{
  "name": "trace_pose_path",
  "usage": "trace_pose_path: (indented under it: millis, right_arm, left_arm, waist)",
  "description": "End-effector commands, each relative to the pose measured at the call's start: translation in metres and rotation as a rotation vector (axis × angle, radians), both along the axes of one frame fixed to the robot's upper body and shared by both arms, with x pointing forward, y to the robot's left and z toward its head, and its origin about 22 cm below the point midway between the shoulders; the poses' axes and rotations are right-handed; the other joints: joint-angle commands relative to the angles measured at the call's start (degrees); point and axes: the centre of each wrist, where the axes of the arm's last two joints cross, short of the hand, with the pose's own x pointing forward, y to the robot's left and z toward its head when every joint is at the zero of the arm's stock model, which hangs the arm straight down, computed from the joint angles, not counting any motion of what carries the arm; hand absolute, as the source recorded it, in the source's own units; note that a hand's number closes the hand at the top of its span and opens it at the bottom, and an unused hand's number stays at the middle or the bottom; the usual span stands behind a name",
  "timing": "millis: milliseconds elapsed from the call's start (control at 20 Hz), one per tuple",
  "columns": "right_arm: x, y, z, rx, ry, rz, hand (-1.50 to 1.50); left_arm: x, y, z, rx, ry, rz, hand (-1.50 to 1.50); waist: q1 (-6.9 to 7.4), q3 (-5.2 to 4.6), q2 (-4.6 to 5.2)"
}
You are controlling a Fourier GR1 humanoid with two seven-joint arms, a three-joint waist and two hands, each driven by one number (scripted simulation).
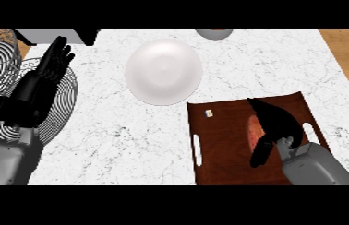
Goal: Pick the sweet potato from the tray and place it in the plate
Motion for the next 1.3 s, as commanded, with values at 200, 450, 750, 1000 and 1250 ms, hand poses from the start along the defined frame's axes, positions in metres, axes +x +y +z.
trace_pose_path:
  millis: [200,450,750,1000,1250]
  right_arm:
    - [0.012,-0.028,-0.011,-0.001,0.076,-0.006,-1.50]
    - [-0.007,-0.003,-0.056,-0.028,0.114,-0.015,-1.50]
    - [0.009,-0.007,-0.075,-0.113,0.132,-0.006,-1.50]
    - [0.009,-0.017,-0.077,-0.056,-0.142,0.051,1.50]
    - [0.014,0.001,-0.064,-0.102,-0.298,0.069,1.50]
  left_arm:
    - [-0.016,0.007,-0.019,-0.006,-0.002,0.014,0.00]
    - [-0.014,0.007,0.000,0.006,-0.010,-0.008,0.00]
    - [-0.001,0.001,-0.020,-0.003,0.006,-0.014,0.00]
    - [-0.003,0.012,-0.004,0.001,0.010,-0.014,0.00]
    - [-0.001,-0.009,-0.008,0.005,-0.002,-0.005,0.00]
  waist:
    - [0.20,0.01,0.00]
    - [0.18,0.01,-0.04]
    - [0.05,0.00,0.07]
    - [0.33,0.05,0.11]
    - [-0.03,0.02,-0.01]
